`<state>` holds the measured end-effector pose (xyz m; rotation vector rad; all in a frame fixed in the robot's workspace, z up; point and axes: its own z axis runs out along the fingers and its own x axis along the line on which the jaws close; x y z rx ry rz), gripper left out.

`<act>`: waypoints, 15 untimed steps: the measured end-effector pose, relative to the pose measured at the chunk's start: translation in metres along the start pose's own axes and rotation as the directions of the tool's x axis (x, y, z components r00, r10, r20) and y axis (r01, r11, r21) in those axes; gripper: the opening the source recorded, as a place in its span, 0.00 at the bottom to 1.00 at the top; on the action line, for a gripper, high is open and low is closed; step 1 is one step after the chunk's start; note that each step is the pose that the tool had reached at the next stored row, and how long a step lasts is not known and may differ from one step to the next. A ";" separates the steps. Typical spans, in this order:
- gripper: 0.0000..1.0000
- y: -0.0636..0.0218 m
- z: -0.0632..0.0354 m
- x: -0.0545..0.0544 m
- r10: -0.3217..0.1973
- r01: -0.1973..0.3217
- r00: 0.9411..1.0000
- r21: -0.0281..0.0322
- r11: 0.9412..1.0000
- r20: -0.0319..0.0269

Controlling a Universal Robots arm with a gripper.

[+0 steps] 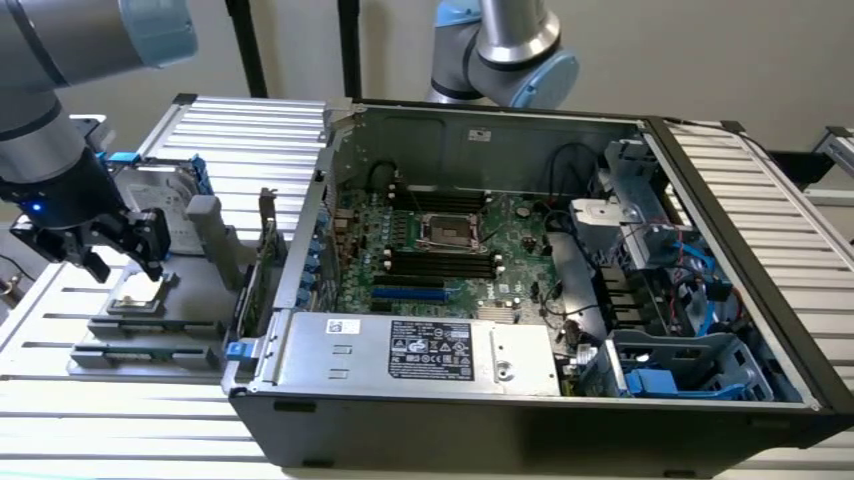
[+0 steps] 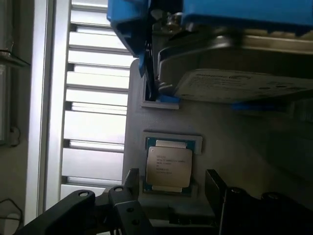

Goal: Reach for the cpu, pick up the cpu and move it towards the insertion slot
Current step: 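Pick up the cpu and move it towards the insertion slot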

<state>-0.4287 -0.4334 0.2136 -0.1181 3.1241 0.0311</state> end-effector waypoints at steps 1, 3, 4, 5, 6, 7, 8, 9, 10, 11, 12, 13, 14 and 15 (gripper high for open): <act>0.65 0.0011 0.0011 0.000 0.000 0.000 1.000 0.005 1.000 0.001; 0.65 0.0029 0.0035 0.000 0.000 0.000 1.000 0.013 1.000 0.001; 0.65 0.0034 0.0047 0.000 0.000 0.000 1.000 0.016 1.000 0.000; 0.65 0.0034 0.0059 0.000 0.000 0.000 1.000 0.018 1.000 0.000; 0.65 0.0033 0.0068 0.000 0.000 0.000 1.000 0.020 1.000 0.000; 0.65 0.0033 0.0073 0.000 0.000 0.000 1.000 0.022 1.000 0.000; 0.65 0.0034 0.0078 0.000 0.000 0.000 1.000 0.023 1.000 0.000; 0.65 0.0034 0.0083 0.000 0.001 -0.001 1.000 0.024 1.000 0.000; 0.65 0.0033 0.0089 0.000 0.004 -0.004 1.000 0.025 1.000 0.000; 0.65 0.0033 0.0096 0.000 0.009 -0.009 1.000 0.026 1.000 0.000; 0.65 0.0033 0.0105 0.000 0.015 -0.015 1.000 0.027 1.000 0.000; 0.65 0.0033 0.0114 0.000 0.022 -0.022 1.000 0.028 0.999 0.000; 0.65 0.0033 0.0124 0.000 0.029 -0.029 1.000 0.029 0.999 0.000; 0.65 0.0032 0.0137 0.000 0.033 -0.033 0.999 0.029 0.999 0.000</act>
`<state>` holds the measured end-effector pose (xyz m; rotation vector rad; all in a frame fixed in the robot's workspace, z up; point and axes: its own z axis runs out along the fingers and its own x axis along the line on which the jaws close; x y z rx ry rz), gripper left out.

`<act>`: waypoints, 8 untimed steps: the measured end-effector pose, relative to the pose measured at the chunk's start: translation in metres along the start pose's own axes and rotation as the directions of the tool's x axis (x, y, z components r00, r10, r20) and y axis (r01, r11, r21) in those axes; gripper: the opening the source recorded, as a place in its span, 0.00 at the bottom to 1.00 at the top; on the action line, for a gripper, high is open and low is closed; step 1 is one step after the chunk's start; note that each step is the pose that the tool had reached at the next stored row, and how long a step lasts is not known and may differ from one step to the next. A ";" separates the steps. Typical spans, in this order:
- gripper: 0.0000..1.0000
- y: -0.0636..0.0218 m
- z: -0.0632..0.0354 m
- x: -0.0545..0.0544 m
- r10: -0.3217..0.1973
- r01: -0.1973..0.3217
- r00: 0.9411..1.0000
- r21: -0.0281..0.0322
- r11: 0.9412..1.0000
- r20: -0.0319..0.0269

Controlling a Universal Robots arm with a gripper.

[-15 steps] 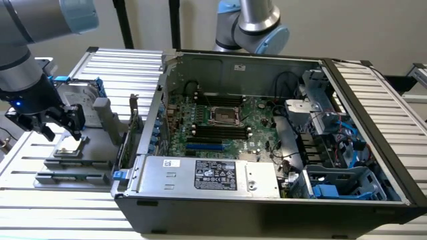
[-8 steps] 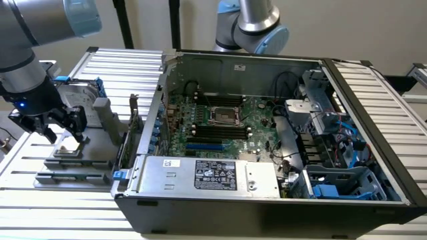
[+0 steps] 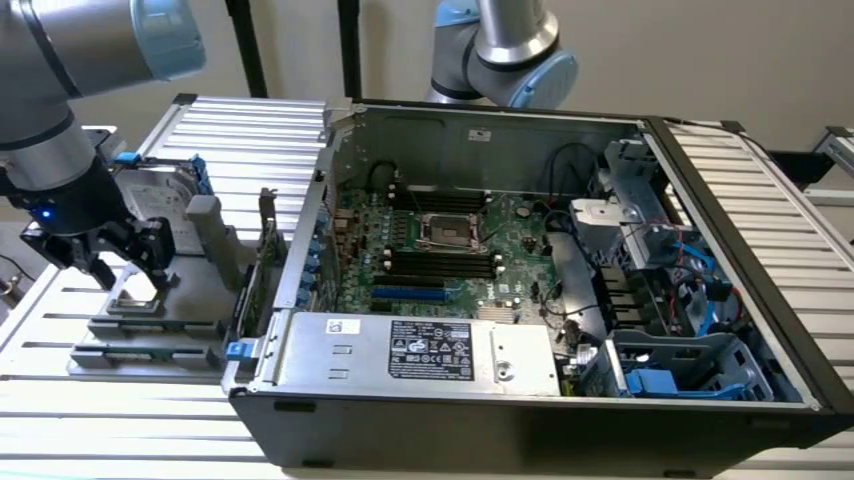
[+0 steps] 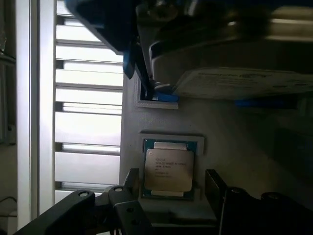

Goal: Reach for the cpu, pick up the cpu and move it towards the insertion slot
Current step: 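Pick up the cpu and move it towards the insertion slot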

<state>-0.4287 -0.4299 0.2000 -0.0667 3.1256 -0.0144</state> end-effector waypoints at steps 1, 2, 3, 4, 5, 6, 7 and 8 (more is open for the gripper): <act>0.65 0.0000 0.0011 0.000 0.002 -0.002 1.000 0.000 1.000 -0.001; 0.65 0.0001 0.0022 0.000 0.003 -0.003 1.000 0.000 1.000 -0.002; 0.65 0.0001 0.0032 0.000 0.004 -0.004 1.000 0.000 1.000 -0.004; 0.65 0.0001 0.0041 0.000 0.005 -0.005 1.000 0.000 1.000 -0.007; 0.65 0.0001 0.0048 0.000 0.005 -0.005 1.000 0.000 1.000 -0.011; 0.65 0.0001 0.0055 0.000 0.006 -0.006 1.000 0.000 1.000 -0.016; 0.65 0.0001 0.0061 0.000 0.006 -0.007 1.000 0.000 1.000 -0.022; 0.65 0.0001 0.0066 0.000 0.007 -0.007 1.000 -0.001 1.000 -0.028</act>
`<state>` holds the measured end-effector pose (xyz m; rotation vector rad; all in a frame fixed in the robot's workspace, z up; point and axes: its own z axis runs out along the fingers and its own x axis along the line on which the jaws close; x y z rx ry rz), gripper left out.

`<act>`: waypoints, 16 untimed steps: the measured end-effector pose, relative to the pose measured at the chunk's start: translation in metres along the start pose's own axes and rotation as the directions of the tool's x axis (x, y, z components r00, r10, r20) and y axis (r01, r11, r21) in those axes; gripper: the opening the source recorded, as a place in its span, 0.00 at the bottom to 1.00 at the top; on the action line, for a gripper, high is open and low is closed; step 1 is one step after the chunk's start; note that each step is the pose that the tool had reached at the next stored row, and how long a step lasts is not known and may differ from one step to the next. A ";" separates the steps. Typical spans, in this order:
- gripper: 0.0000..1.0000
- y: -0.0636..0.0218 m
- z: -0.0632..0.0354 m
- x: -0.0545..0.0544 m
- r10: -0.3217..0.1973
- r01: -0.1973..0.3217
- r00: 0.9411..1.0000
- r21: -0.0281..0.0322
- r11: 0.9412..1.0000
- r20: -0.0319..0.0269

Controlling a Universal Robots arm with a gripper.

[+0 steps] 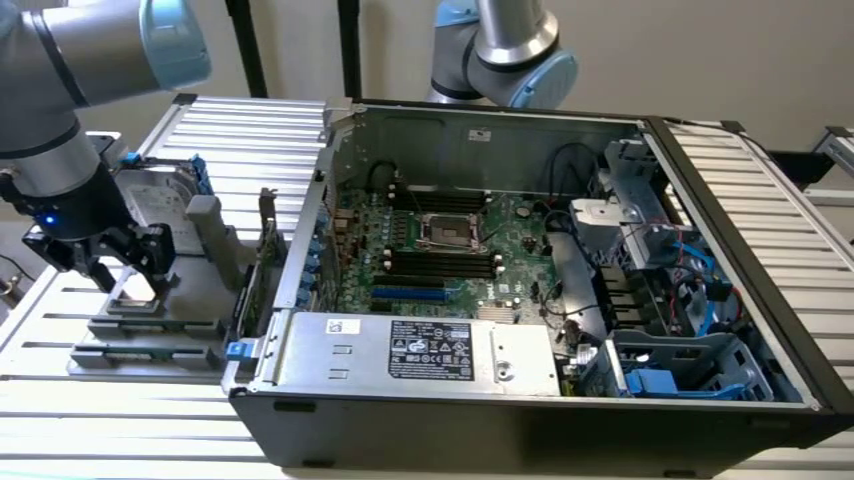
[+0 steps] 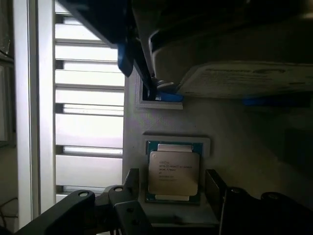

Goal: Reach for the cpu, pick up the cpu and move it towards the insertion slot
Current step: 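Pick up the cpu and move it towards the insertion slot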

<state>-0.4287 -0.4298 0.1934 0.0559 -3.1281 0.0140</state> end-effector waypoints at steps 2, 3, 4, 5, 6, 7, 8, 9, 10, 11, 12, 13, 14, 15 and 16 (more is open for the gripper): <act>0.65 0.0000 0.0000 0.000 0.000 0.000 1.000 0.000 1.000 -0.005; 0.65 0.0000 0.0001 0.000 0.000 0.000 1.000 0.000 1.000 -0.005; 0.65 0.0000 0.0003 0.000 0.000 0.000 1.000 0.000 1.000 -0.005; 0.65 0.0000 0.0003 -0.001 0.000 0.000 1.000 0.000 1.000 -0.005; 0.65 0.0000 0.0004 -0.001 0.000 0.000 1.000 0.000 1.000 -0.005; 0.65 0.0000 0.0005 -0.002 0.000 0.000 1.000 0.000 1.000 -0.005; 0.65 0.0000 0.0006 -0.002 0.000 0.000 1.000 0.000 1.000 -0.005; 0.65 0.0000 0.0007 -0.002 0.000 0.000 1.000 0.000 1.000 -0.005; 0.65 0.0000 0.0010 -0.003 0.000 0.000 1.000 0.000 1.000 -0.005; 0.65 0.0001 0.0014 -0.003 0.000 0.000 1.000 0.000 1.000 -0.005; 0.65 0.0001 0.0017 -0.003 0.000 0.000 1.000 0.000 1.000 -0.005; 0.65 0.0001 0.0020 -0.003 0.000 0.000 1.000 0.000 1.000 -0.005; 0.65 0.0001 0.0022 -0.003 0.000 0.000 1.000 0.000 1.000 -0.005; 0.65 0.0002 0.0024 -0.003 0.000 0.000 1.000 0.000 1.000 -0.005; 0.65 0.0002 0.0025 -0.003 0.000 0.000 1.000 0.000 1.000 -0.005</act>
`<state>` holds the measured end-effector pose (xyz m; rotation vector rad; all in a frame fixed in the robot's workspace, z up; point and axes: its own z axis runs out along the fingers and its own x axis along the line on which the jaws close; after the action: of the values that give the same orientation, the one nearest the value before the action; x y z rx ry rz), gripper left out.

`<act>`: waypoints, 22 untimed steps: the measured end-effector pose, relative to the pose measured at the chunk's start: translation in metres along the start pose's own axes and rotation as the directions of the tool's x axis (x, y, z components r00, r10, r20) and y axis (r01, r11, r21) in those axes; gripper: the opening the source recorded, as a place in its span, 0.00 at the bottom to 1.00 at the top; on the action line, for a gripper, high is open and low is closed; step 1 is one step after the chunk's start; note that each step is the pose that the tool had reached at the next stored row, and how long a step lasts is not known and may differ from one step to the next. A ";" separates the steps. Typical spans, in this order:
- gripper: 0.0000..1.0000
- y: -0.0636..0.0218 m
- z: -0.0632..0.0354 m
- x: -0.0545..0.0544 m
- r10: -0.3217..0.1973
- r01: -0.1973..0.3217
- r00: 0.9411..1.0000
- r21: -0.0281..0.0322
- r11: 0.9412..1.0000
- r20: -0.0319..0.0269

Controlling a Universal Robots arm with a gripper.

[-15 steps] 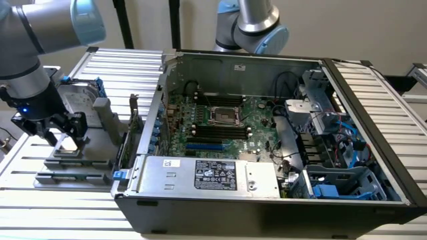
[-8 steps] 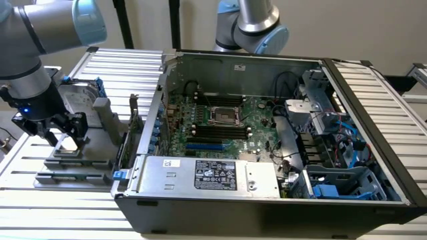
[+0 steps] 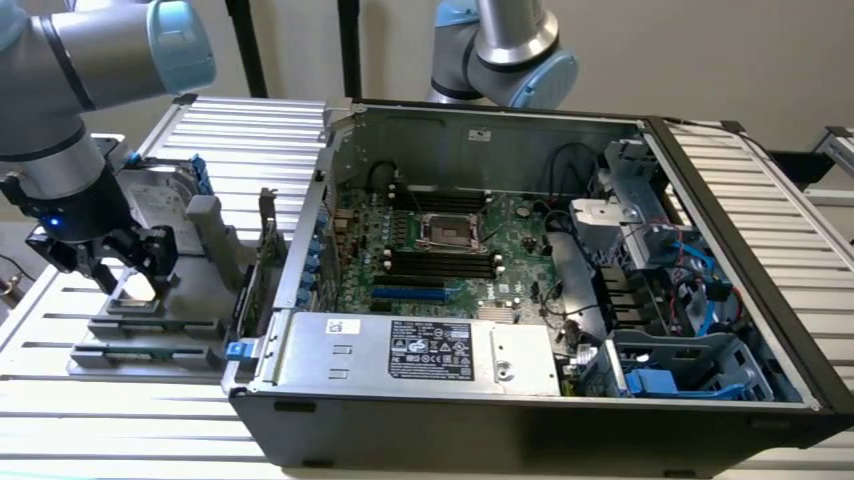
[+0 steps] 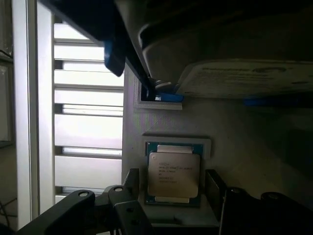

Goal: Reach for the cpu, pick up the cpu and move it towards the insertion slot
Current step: 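Pick up the cpu and move it towards the insertion slot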

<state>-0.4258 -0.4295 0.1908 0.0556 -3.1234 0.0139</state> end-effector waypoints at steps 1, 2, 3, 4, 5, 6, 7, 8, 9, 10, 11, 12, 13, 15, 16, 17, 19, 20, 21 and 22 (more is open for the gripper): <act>0.65 0.0001 0.0001 0.000 0.000 0.000 1.000 0.000 1.000 0.000; 0.65 0.0003 0.0003 0.000 0.000 0.000 1.000 0.000 1.000 0.000; 0.65 0.0005 0.0002 0.000 0.000 0.000 1.000 0.000 1.000 0.000; 0.65 0.0008 0.0002 0.000 0.000 0.000 1.000 0.000 1.000 0.000; 0.65 0.0010 0.0002 0.000 0.000 0.000 1.000 0.000 1.000 0.000; 0.65 0.0012 0.0002 0.000 0.000 0.000 1.000 0.000 1.000 0.000; 0.65 0.0015 0.0002 0.000 0.000 0.000 1.000 0.000 1.000 0.000; 0.65 0.0017 0.0004 0.000 0.000 0.000 1.000 0.000 1.000 0.000; 0.65 0.0020 0.0006 -0.001 0.000 0.000 1.000 0.000 1.000 0.000; 0.65 0.0022 0.0009 -0.001 0.000 0.000 1.000 0.000 1.000 0.000; 0.65 0.0025 0.0011 -0.001 0.000 0.000 1.000 0.000 1.000 0.000; 0.65 0.0027 0.0013 -0.001 0.000 0.000 1.000 0.000 1.000 0.000; 0.65 0.0030 0.0016 -0.001 0.000 0.000 1.000 0.000 1.000 0.000; 0.65 0.0033 0.0020 -0.001 0.000 0.000 1.000 0.000 1.000 0.000; 0.65 0.0033 0.0022 -0.001 0.000 0.000 1.000 0.000 1.000 0.000; 0.65 0.0033 0.0022 -0.001 0.000 0.000 1.000 0.000 1.000 0.000; 0.65 0.0034 0.0024 -0.001 0.000 0.000 1.000 0.000 1.000 0.000; 0.65 0.0033 0.0025 -0.002 0.000 0.000 1.000 0.000 1.000 0.000; 0.65 0.0033 0.0027 -0.002 0.000 0.000 1.000 0.000 1.000 0.000; 0.65 0.0033 0.0028 -0.002 0.000 0.000 1.000 0.000 1.000 0.000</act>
<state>-0.4242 -0.4262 0.1880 0.0555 -3.1233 0.0139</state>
